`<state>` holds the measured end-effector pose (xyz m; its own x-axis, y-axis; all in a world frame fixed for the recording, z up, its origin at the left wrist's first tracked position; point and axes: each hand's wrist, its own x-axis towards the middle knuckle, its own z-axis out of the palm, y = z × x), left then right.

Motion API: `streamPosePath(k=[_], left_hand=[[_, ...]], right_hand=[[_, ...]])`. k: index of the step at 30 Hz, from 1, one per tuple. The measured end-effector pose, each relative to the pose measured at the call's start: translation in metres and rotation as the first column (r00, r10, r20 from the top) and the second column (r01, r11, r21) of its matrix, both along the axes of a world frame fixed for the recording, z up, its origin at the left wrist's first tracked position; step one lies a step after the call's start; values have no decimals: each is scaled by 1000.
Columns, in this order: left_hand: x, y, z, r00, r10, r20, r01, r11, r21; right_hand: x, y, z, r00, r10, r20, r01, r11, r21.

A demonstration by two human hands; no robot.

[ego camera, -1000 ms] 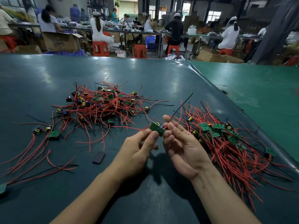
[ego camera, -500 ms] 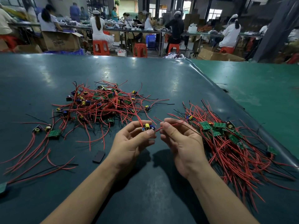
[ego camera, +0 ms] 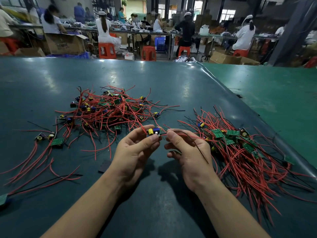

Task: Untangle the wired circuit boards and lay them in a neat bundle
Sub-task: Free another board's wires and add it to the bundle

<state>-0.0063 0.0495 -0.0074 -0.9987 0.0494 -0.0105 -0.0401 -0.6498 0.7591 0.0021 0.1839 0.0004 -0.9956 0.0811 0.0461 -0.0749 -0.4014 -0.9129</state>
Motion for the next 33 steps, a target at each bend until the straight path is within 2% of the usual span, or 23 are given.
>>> streamPosePath(k=[3, 7, 10, 17, 22, 29, 33], left_hand=[[0, -1, -1, 1000, -12, -20, 12, 1000, 2], [2, 3, -5, 988, 30, -150, -61, 976, -208], [3, 3, -6, 984, 68, -163, -119, 937, -327], [2, 4, -3, 985, 100, -137, -133, 958, -253], [1, 3, -1, 991, 83, -108, -100, 982, -161], [1, 2, -1, 992, 46, -118, -67, 981, -183], [2, 2, -1, 993, 30, -112, -47, 987, -155]], right_hand=[[-1, -1, -1, 1000, -8, 26, 8, 1000, -11], [-2, -1, -4, 998, 29, 55, -30, 1000, 8], [-4, 1, -6, 999, 3, 50, -4, 1000, 13], [-13, 13, -1, 987, -154, 55, 158, 984, -79], [-16, 15, 0, 989, -103, 102, 114, 988, -108], [-19, 22, 0, 984, -154, 92, 168, 972, -167], [-22, 22, 0, 975, -142, 172, 172, 969, -179]])
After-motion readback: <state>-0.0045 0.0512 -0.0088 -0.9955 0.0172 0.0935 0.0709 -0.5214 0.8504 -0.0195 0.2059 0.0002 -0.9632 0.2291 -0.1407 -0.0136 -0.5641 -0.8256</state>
